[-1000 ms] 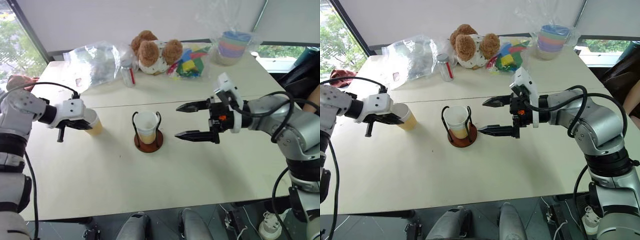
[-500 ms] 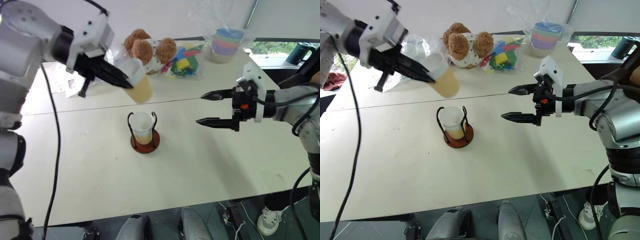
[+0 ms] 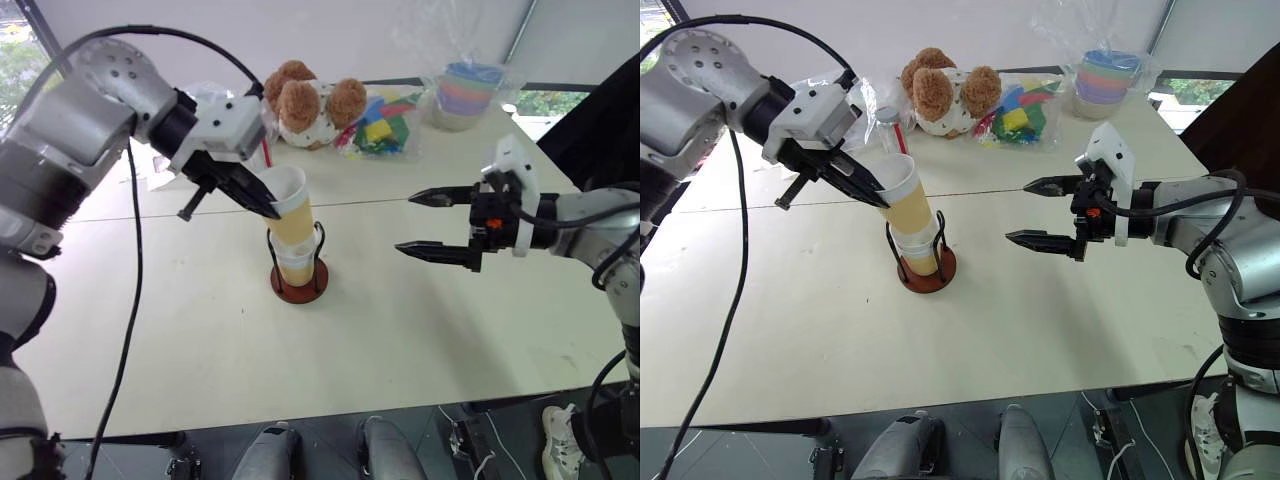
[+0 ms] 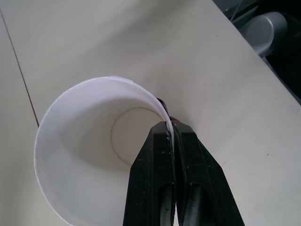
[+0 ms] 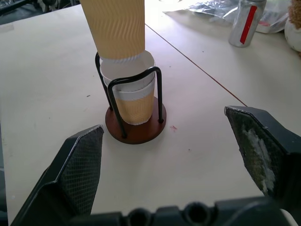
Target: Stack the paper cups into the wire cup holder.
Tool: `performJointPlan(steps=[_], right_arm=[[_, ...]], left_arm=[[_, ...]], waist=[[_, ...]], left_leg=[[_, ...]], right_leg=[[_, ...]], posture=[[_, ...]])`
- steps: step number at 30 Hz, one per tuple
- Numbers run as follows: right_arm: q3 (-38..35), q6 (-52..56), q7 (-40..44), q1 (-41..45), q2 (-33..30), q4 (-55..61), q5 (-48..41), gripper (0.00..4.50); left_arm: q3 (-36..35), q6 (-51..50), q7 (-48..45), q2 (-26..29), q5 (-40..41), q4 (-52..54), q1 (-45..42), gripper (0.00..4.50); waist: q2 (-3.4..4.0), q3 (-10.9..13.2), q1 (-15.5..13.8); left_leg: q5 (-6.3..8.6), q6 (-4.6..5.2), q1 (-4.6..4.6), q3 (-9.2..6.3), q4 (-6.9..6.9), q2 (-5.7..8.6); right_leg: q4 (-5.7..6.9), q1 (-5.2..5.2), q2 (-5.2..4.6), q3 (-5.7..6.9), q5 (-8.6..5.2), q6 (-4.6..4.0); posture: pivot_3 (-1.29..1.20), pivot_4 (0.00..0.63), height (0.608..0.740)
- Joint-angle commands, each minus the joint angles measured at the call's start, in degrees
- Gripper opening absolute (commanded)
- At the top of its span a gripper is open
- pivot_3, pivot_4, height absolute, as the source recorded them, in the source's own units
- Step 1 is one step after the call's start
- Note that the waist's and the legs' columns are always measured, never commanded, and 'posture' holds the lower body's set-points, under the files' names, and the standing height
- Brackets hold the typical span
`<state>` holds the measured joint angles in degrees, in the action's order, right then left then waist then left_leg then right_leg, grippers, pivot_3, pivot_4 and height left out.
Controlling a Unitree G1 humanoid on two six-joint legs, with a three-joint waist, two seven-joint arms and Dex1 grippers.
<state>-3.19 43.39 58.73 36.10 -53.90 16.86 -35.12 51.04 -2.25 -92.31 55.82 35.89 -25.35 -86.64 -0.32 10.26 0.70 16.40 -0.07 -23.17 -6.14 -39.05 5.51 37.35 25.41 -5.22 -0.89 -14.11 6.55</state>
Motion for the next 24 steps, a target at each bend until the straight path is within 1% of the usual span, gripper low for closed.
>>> performJointPlan(steps=[1,8,11,12,13,14,15,17,19,21,22,24], right_arm=[[-2.26,-0.70,-0.65,0.02,0.34,1.95,-0.83,4.50],[-2.92,0.05,-1.94,-0.72,1.25,2.83,-1.65,4.50],[-2.97,0.04,-2.29,-1.19,1.20,3.09,-1.99,4.50],[-2.86,0.00,-2.34,-1.29,1.14,3.14,-2.06,4.50],[-2.80,0.00,-2.39,-1.30,1.08,3.13,-2.13,4.50],[-2.70,-0.07,-2.38,-1.28,1.02,3.03,-2.10,4.50],[-2.61,-0.10,-2.38,-1.21,1.00,2.91,-2.08,4.50],[-2.28,-0.21,-2.31,-0.84,1.12,2.41,-1.91,4.50],[-1.68,-0.43,-2.26,-0.76,1.30,1.74,-1.40,4.50],[-0.47,-1.17,-2.91,-1.33,1.50,0.82,0.41,4.50],[0.09,-1.68,-3.60,-1.81,1.99,0.16,1.43,4.50],[0.79,-2.59,-5.27,-2.54,3.42,-1.27,3.20,4.50]], left_arm=[[2.00,4.14,-0.19,-0.81,-1.50,-1.98,-2.47,0.05],[4.96,7.31,-0.19,-2.15,-1.62,-4.00,-3.30,0.05],[4.91,8.41,-0.19,-3.42,-2.11,-5.88,-3.47,0.81],[4.67,8.18,-0.19,-3.65,-1.84,-6.23,-3.57,1.25],[4.34,7.84,-0.19,-3.82,-1.52,-6.44,-3.64,1.90],[3.88,7.61,-0.19,-4.04,-1.55,-6.70,-3.66,2.24],[3.71,7.47,-0.19,-4.04,-1.49,-6.69,-3.66,2.70],[2.83,7.31,-0.19,-3.95,-1.66,-7.00,-3.51,2.70],[-0.94,5.11,-0.19,-4.91,-1.97,-9.38,-3.46,2.70],[-7.38,1.33,-0.19,-5.77,-2.49,-12.63,-2.76,2.70],[-11.17,0.39,1.28,-5.59,-3.02,-13.80,-1.40,2.70],[-18.29,2.27,8.08,-5.51,-5.05,-15.23,2.27,2.70]], waist=[[0.00,0.00,0.05],[-0.01,0.00,0.13],[-0.01,0.00,0.01],[-0.01,0.00,0.02],[-0.01,0.00,0.06],[-0.01,0.01,0.10],[-0.01,0.00,0.11],[-0.01,0.01,0.14],[-0.01,0.01,0.15],[-0.01,0.01,0.16],[-0.01,0.01,0.19],[-0.01,0.00,0.42]], left_leg=[[0.00,0.00,-0.01,0.00,0.00,0.00],[0.00,0.01,-0.03,0.00,0.00,-0.01],[0.01,0.02,-0.03,-0.01,-0.01,-0.01],[0.01,0.02,-0.03,0.00,-0.03,0.00],[0.01,0.02,-0.04,0.00,-0.04,0.00],[0.01,0.02,-0.04,0.01,-0.04,0.00],[0.01,0.02,-0.04,0.01,-0.04,0.00],[0.02,0.03,-0.04,0.00,-0.03,0.00],[0.02,0.04,-0.04,0.00,-0.03,-0.01],[0.02,0.04,-0.04,0.00,-0.04,0.00],[0.02,0.05,-0.05,0.00,-0.05,-0.01],[0.04,0.07,-0.02,0.01,-0.05,-0.01]], right_leg=[[-0.02,0.00,0.00,0.00,0.00,0.00],[-0.02,0.02,0.01,0.00,0.00,0.00],[-0.02,0.01,0.01,0.00,0.00,0.00],[-0.02,0.01,0.01,0.00,0.00,0.00],[-0.02,0.00,0.01,0.00,0.00,0.00],[-0.02,0.00,0.01,0.00,0.00,0.00],[-0.02,0.01,0.01,0.00,0.00,0.00],[-0.02,0.02,0.01,0.00,0.00,0.00],[-0.02,0.02,0.02,0.00,0.00,0.00],[-0.02,0.02,0.03,0.00,0.00,0.00],[-0.02,0.02,0.05,0.01,0.00,0.00],[-0.02,0.01,0.05,0.01,0.00,0.01]], posture=[[0.00,0.150,0.740],[0.00,0.150,0.740],[0.00,0.150,0.740],[0.00,0.150,0.740],[0.00,0.150,0.740],[0.00,0.150,0.740],[0.00,0.150,0.740],[0.00,0.150,0.740],[0.00,0.150,0.740],[0.00,0.150,0.740],[0.00,0.150,0.740],[0.00,0.150,0.740]])
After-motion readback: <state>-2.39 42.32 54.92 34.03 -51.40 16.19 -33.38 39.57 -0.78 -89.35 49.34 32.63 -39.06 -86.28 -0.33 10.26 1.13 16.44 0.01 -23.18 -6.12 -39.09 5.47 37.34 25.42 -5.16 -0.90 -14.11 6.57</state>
